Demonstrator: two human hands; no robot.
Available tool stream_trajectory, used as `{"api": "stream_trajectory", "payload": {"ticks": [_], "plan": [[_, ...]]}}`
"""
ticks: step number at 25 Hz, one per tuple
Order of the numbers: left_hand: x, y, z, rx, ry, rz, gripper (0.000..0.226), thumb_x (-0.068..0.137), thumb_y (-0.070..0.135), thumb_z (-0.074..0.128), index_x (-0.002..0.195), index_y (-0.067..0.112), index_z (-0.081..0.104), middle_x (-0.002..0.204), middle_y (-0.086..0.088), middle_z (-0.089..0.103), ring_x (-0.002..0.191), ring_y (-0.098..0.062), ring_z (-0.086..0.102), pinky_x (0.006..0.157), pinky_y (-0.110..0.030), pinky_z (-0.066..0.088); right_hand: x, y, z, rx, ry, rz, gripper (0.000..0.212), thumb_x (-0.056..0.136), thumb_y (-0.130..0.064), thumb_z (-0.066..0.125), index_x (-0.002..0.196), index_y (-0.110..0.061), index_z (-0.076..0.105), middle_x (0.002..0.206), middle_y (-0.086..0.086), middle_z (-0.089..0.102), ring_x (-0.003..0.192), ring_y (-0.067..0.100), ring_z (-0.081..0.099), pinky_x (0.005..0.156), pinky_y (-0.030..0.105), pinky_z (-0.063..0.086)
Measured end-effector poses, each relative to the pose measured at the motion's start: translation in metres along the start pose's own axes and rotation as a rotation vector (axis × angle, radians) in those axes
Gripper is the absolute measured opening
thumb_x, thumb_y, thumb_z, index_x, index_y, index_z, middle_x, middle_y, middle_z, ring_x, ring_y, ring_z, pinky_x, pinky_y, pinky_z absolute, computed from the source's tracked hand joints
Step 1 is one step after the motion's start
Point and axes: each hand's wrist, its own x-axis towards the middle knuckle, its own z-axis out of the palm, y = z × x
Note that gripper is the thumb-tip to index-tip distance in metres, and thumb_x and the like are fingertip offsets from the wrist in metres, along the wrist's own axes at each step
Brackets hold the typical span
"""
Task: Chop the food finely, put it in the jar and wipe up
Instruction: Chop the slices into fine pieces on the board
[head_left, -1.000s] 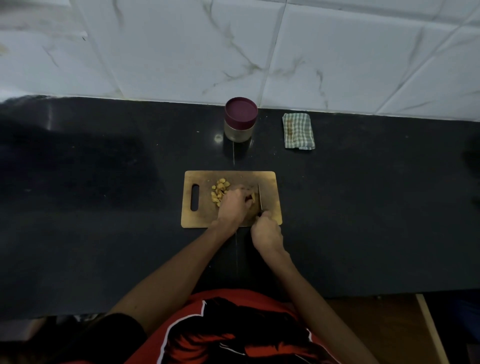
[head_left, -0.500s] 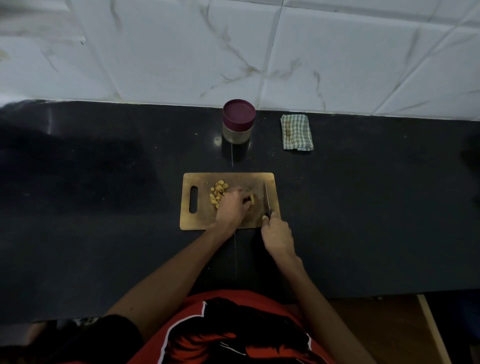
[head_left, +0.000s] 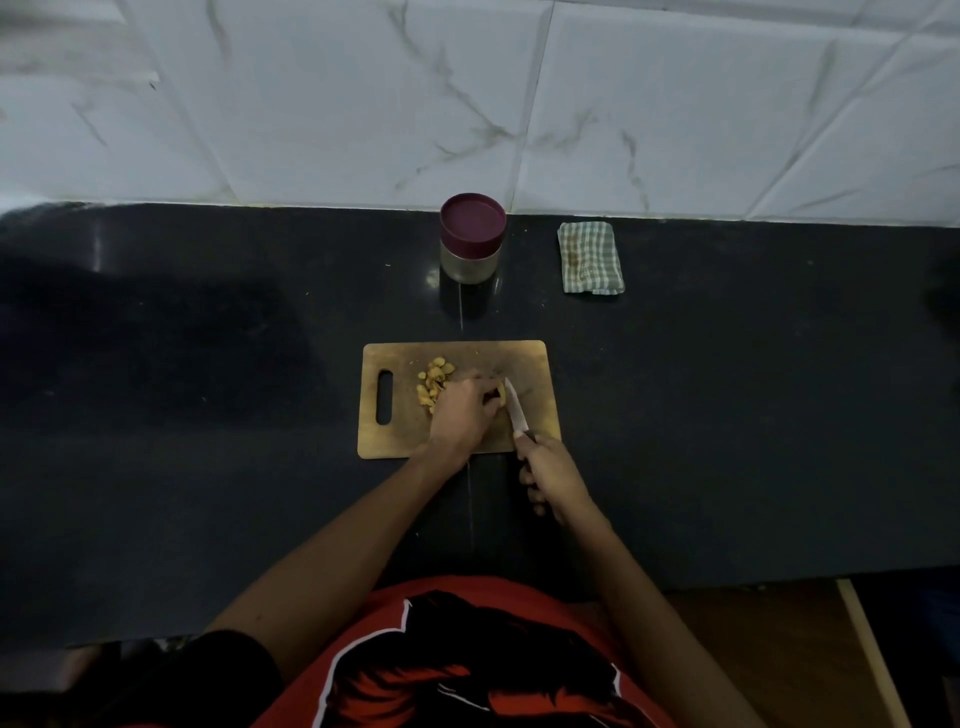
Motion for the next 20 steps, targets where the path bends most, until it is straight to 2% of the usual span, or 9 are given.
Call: {"api": "stream_trajectory", "payload": {"ticks": [1, 3, 5, 7, 8, 10, 13, 14, 20], "plan": [[0.000, 0.000, 0.000, 0.002, -0.002, 0.006, 0.031, 0.089, 0.012, 0.060, 0.119, 0.013, 0.063, 0.124, -0.004, 0.059, 0.111, -0.015, 0.056, 0.093, -0.021, 0.040, 0.001, 0.003, -0.001, 0.032, -0.001, -0.002, 0.027, 0.102, -0.043, 0.041, 0.092, -0.019, 0.050, 0.063, 0.000, 0.044, 0.044, 0.011, 0.037, 0.041, 0.024, 0.031], [0.001, -0.001, 0.000, 0.002, 0.000, 0.006, 0.029, 0.089, 0.012, 0.060, 0.117, 0.013, 0.064, 0.123, -0.004, 0.059, 0.110, -0.015, 0.056, 0.093, -0.022, 0.042, 0.004, 0.004, -0.001, -0.084, 0.064, -0.064, 0.028, 0.103, -0.042, 0.040, 0.102, -0.017, 0.054, 0.069, 0.001, 0.050, 0.050, 0.013, 0.047, 0.042, 0.026, 0.039], [0.001, -0.001, 0.001, 0.009, 0.007, 0.000, 0.028, 0.089, 0.013, 0.061, 0.117, 0.014, 0.064, 0.122, -0.003, 0.060, 0.109, -0.014, 0.056, 0.093, -0.022, 0.042, 0.003, 0.003, -0.003, -0.328, 0.159, -0.148, 0.034, 0.103, -0.043, 0.037, 0.118, -0.017, 0.055, 0.089, 0.005, 0.061, 0.074, 0.019, 0.062, 0.062, 0.038, 0.055], [0.001, -0.002, 0.002, 0.007, 0.011, -0.005, 0.028, 0.088, 0.014, 0.061, 0.116, 0.015, 0.065, 0.121, -0.002, 0.060, 0.109, -0.013, 0.056, 0.092, -0.021, 0.040, 0.000, -0.003, -0.007, -0.480, 0.234, -0.189, 0.038, 0.105, -0.040, 0.034, 0.125, -0.015, 0.053, 0.104, 0.007, 0.063, 0.096, 0.022, 0.063, 0.085, 0.044, 0.054], [0.001, -0.002, 0.002, 0.005, 0.012, -0.007, 0.028, 0.088, 0.014, 0.062, 0.116, 0.015, 0.064, 0.121, -0.002, 0.060, 0.109, -0.013, 0.056, 0.092, -0.020, 0.040, -0.001, -0.005, -0.009, -0.491, 0.254, -0.198, 0.038, 0.105, -0.039, 0.033, 0.127, -0.014, 0.053, 0.107, 0.007, 0.063, 0.100, 0.023, 0.063, 0.089, 0.044, 0.052], [0.002, -0.002, 0.003, -0.002, 0.017, -0.008, 0.029, 0.088, 0.014, 0.062, 0.116, 0.015, 0.065, 0.120, -0.002, 0.060, 0.108, -0.013, 0.057, 0.092, -0.021, 0.041, -0.002, -0.004, -0.010, -0.458, 0.240, -0.209, 0.038, 0.105, -0.039, 0.033, 0.125, -0.014, 0.053, 0.106, 0.008, 0.063, 0.098, 0.024, 0.063, 0.088, 0.046, 0.053], [0.001, -0.002, 0.003, -0.008, 0.025, -0.001, 0.029, 0.088, 0.013, 0.062, 0.117, 0.015, 0.064, 0.120, -0.002, 0.061, 0.107, -0.013, 0.057, 0.092, -0.022, 0.043, -0.008, 0.009, -0.002, -0.350, 0.139, -0.165, 0.035, 0.105, -0.040, 0.034, 0.112, -0.014, 0.056, 0.096, 0.010, 0.061, 0.079, 0.022, 0.060, 0.062, 0.039, 0.055], [0.001, -0.003, 0.003, -0.009, 0.023, -0.005, 0.030, 0.088, 0.013, 0.062, 0.118, 0.014, 0.064, 0.122, -0.002, 0.060, 0.108, -0.012, 0.057, 0.093, -0.022, 0.043, -0.010, 0.014, 0.001, -0.358, 0.114, -0.161, 0.035, 0.105, -0.039, 0.034, 0.108, -0.013, 0.056, 0.095, 0.010, 0.060, 0.077, 0.022, 0.059, 0.061, 0.038, 0.055], [0.001, -0.002, 0.002, -0.005, 0.018, -0.009, 0.031, 0.089, 0.014, 0.061, 0.119, 0.014, 0.063, 0.122, -0.002, 0.059, 0.108, -0.012, 0.057, 0.094, -0.023, 0.045, -0.009, 0.018, -0.002, -0.536, 0.136, -0.202, 0.035, 0.106, -0.036, 0.033, 0.119, -0.011, 0.054, 0.102, 0.009, 0.062, 0.094, 0.024, 0.063, 0.086, 0.047, 0.054]]}}
